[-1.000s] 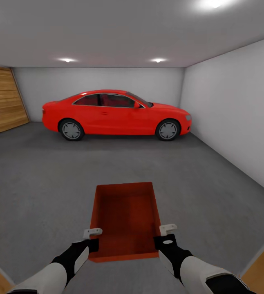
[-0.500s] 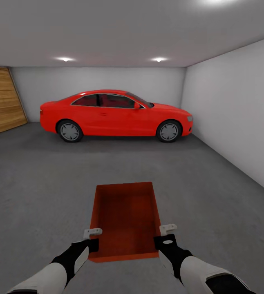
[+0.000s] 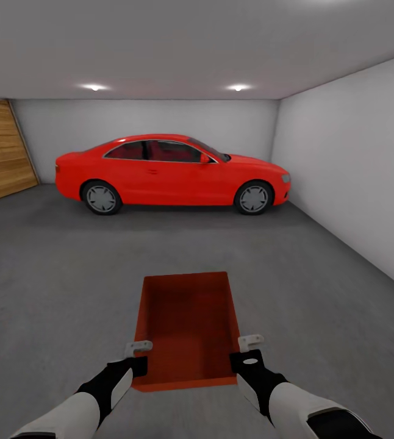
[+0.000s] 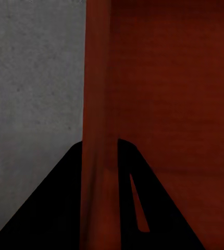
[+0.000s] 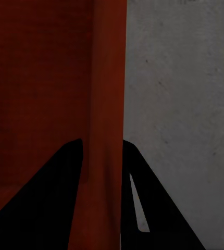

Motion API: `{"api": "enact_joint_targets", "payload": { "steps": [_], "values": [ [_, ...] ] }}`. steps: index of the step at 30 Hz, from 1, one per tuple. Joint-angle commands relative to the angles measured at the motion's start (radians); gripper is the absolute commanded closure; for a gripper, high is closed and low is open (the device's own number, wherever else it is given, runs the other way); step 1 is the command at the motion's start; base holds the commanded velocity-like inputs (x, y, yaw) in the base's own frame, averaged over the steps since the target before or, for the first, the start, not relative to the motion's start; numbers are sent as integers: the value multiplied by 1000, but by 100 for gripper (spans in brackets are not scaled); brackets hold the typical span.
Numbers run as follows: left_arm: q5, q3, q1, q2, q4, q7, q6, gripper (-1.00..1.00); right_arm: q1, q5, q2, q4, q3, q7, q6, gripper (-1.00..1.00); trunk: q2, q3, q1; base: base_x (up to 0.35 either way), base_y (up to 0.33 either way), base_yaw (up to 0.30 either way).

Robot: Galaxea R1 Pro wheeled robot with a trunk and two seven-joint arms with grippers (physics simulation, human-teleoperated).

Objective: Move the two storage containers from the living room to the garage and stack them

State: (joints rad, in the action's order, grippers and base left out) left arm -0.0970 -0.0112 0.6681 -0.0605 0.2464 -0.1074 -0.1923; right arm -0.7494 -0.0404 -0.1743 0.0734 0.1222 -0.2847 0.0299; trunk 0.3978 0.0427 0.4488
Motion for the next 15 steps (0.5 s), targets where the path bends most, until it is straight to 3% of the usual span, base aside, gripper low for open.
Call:
{"api": "enact_joint_targets", "payload": {
  "steps": [1,15],
  "values": [
    [2,-16,1,50,24,-9,2,100,-1,7,0,-4,-13,-13,3,100,2,2,1,322,0,0],
    [2,-16,1,50,24,-8,2,100,-1,7,0,-4,-13,-13,4,100,2,2,1,322,0,0]
  ]
}}
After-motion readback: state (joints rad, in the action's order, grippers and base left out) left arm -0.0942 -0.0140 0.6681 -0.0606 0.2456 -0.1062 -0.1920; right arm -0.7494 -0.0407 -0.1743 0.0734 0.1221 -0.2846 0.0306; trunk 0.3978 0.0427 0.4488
